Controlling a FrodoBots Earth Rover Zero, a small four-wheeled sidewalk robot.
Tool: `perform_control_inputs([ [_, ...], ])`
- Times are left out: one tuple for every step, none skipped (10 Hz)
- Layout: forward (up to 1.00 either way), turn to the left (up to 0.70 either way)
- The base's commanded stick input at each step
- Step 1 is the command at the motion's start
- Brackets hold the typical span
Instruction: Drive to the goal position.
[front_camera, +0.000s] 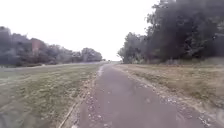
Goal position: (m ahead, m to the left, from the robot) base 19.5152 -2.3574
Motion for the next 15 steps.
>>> perform_control_inputs([
  [0.60,-0.14],
  [0.60,-0.14],
  [0.60,-0.14],
  [0.60,-0.06],
  [0.60,0.01],
  [0.60,0.01],
  [0.60,0.01],
  [0.60,0.01],
  [0.60,0.01],
  [0.60,0.01],
  [0.60,0.01],
  [0.60,0.01],
  [0.60,0.16],
  [0.60,0.14],
  [0.60,0.05],
])
